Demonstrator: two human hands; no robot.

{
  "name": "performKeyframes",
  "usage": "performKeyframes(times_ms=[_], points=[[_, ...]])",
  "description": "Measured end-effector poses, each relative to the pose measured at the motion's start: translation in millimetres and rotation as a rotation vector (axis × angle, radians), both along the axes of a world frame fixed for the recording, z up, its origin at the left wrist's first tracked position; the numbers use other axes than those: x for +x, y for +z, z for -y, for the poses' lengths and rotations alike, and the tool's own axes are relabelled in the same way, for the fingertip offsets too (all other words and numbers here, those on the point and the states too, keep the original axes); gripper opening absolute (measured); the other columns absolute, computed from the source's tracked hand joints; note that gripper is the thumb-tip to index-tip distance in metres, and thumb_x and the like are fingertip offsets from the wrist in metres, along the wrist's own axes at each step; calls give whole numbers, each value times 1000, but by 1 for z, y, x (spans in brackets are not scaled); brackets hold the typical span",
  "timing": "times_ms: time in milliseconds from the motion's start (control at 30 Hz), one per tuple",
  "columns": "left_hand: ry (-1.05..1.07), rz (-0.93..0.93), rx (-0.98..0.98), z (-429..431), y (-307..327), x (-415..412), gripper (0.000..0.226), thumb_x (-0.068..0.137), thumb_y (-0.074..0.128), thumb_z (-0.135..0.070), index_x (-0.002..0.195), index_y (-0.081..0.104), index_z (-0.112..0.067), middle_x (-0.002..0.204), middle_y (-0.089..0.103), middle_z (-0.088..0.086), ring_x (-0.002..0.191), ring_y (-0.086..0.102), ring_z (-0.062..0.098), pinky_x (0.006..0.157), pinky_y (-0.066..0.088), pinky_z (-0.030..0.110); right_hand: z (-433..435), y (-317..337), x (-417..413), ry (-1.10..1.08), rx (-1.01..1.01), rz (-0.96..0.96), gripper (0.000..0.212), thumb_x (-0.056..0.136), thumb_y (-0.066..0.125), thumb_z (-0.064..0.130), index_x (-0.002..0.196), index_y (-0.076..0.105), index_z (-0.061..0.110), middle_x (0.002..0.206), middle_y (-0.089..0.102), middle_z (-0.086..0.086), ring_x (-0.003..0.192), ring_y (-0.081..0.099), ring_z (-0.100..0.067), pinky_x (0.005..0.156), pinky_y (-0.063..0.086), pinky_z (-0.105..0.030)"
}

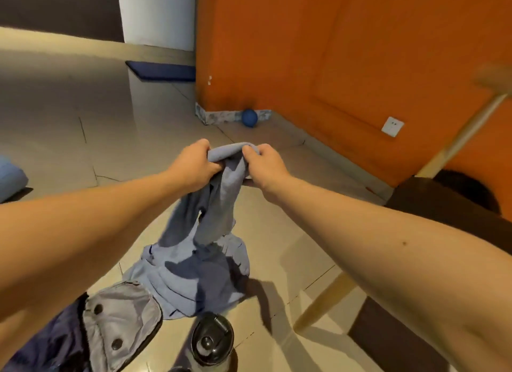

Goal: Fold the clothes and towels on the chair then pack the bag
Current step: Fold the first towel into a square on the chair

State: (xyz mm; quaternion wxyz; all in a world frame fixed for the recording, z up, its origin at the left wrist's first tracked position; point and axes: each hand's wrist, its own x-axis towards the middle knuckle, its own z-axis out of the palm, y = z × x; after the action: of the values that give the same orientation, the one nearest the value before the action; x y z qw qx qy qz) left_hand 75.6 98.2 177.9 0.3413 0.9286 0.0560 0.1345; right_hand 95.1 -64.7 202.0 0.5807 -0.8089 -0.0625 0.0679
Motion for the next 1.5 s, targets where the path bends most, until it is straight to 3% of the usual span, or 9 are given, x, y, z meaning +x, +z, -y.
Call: performKeyframes(times_ms=[300, 500, 667, 800, 967, 1100, 1233, 1367, 1500], points=[[-341, 201, -217, 81, 202, -100, 35, 92, 71, -22, 121, 52, -19, 106, 61, -5, 93, 62, 9, 77, 55, 30, 77, 205, -97, -159, 74, 187, 26, 105, 49, 39, 110, 60, 16, 113, 70, -13, 104, 70, -32, 89, 60, -53], [-416, 261, -298, 160, 255, -169, 11, 94, 67, -20, 104, 67, -15, 91, 69, 4, 76, 63, 17, 66, 51, 30, 162, 249, -194, -229, -82, 388, 33, 100, 61, 43, 105, 65, 10, 100, 69, -8, 89, 63, -23, 76, 52, -37], [-387, 209, -411, 219, 243, -209, 9, 97, 60, -16, 103, 66, -14, 97, 69, 6, 86, 65, 21, 76, 55, 39, 254, 201, -279, -57, -137, 150, 29, 88, 79, 28, 113, 70, 19, 109, 73, -8, 90, 64, -15, 70, 50, -29], [-380, 73, -518, 261, 218, -235, 10, 99, 59, -17, 107, 65, -15, 103, 68, 7, 92, 64, 21, 82, 56, 40, 312, 123, -325, -51, -254, -31, 13, 83, 79, 20, 91, 75, 11, 91, 72, -1, 86, 63, -15, 84, 53, -33], [-346, -103, -722, 289, 195, -249, 13, 95, 60, -15, 105, 67, -13, 105, 71, 13, 98, 68, 31, 90, 56, 49, 360, 67, -363, -27, 9, -362, 16, 95, 68, 22, 90, 59, 9, 91, 61, -11, 82, 59, -22, 83, 52, -37], [-383, -237, -689, 302, 169, -247, 14, 89, 60, -11, 102, 62, -12, 106, 67, 16, 99, 65, 33, 79, 51, 43, 378, 66, -374, -55, 219, -387, 32, 98, 63, 25, 113, 67, -4, 118, 70, -19, 107, 65, -40, 101, 50, -53], [-589, -403, -375, 307, 125, -246, 21, 76, 65, -13, 93, 53, -11, 95, 56, 14, 84, 54, 26, 73, 43, 39, 377, 87, -362, -305, 439, -258, 30, 106, 51, 25, 116, 72, 7, 105, 74, -14, 93, 70, -26, 73, 58, -35], [-845, -561, -261, 313, 97, -246, 46, 70, 75, -51, 86, 52, -15, 81, 57, 2, 75, 54, 15, 76, 45, 30, 382, 88, -347, -464, 528, -206, 27, 103, 58, 32, 114, 68, 10, 100, 66, -10, 95, 64, -22, 65, 51, -29], [-895, -581, -320, 328, 87, -235, 78, 64, 78, -71, 114, 58, -14, 115, 72, 1, 106, 70, 12, 106, 49, 38, 382, 86, -339, -449, 582, -268, 20, 99, 64, 29, 99, 71, 10, 82, 67, -7, 76, 64, -17, 57, 50, -26]])
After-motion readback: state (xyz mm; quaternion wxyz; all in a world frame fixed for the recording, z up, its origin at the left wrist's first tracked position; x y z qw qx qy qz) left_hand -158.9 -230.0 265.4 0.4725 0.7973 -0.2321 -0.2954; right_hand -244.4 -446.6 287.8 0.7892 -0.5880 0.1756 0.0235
